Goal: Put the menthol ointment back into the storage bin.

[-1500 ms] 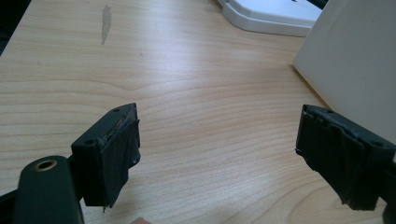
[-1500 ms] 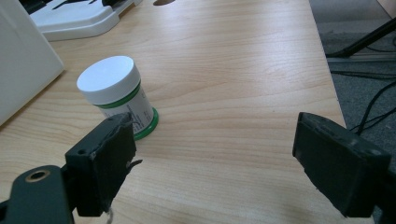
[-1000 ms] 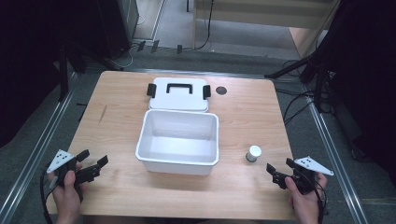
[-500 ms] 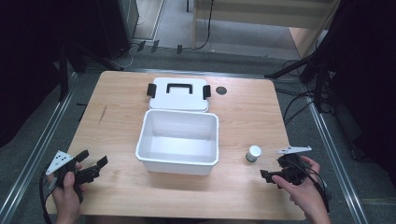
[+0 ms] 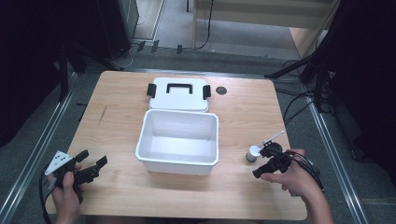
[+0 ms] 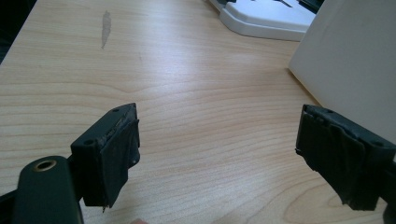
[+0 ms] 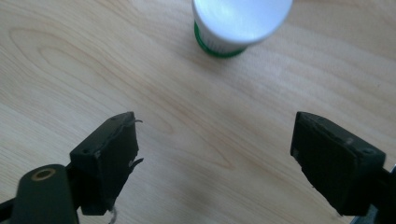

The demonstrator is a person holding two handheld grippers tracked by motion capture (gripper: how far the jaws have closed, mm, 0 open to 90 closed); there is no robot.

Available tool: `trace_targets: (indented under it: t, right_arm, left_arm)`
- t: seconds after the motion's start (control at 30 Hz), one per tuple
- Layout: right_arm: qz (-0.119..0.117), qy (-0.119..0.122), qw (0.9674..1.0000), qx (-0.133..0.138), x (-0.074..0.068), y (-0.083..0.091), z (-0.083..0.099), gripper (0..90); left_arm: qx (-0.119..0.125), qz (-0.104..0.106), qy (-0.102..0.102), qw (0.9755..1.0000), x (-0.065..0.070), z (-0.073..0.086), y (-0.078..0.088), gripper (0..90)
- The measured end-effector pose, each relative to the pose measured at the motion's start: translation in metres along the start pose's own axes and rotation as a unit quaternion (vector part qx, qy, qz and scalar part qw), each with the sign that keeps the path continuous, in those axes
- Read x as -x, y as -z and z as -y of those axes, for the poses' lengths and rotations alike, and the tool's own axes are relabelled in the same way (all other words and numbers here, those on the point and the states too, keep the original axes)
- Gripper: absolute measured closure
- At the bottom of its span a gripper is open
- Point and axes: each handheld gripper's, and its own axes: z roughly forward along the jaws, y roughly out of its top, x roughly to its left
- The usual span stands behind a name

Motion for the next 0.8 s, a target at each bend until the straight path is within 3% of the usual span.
trace_targets:
  t: [0.33,0.57,0.7,0.8]
  right_arm:
    - [0.018,-0.001,0.9997,-0.014,-0.005,0.006,-0.04,22.0]
    - [0.013,-0.004,0.9998,-0.017,-0.006,0.0,-0.052,28.6]
    - [0.028,-0.022,0.999,-0.028,-0.004,-0.008,-0.059,29.8]
    - [0.019,-0.031,0.9989,-0.031,-0.002,-0.012,-0.061,32.6]
  left_arm:
    - [-0.001,0.001,0.001,1.0,-0.001,0.0,0.0,14.2]
    - [-0.002,0.002,0.001,1.0,-0.001,0.0,0.0,14.3]
    - [-0.002,0.002,0.001,1.0,-0.001,0.0,0.0,14.3]
    - [-0.004,0.002,0.001,1.0,-0.001,0.0,0.0,14.3]
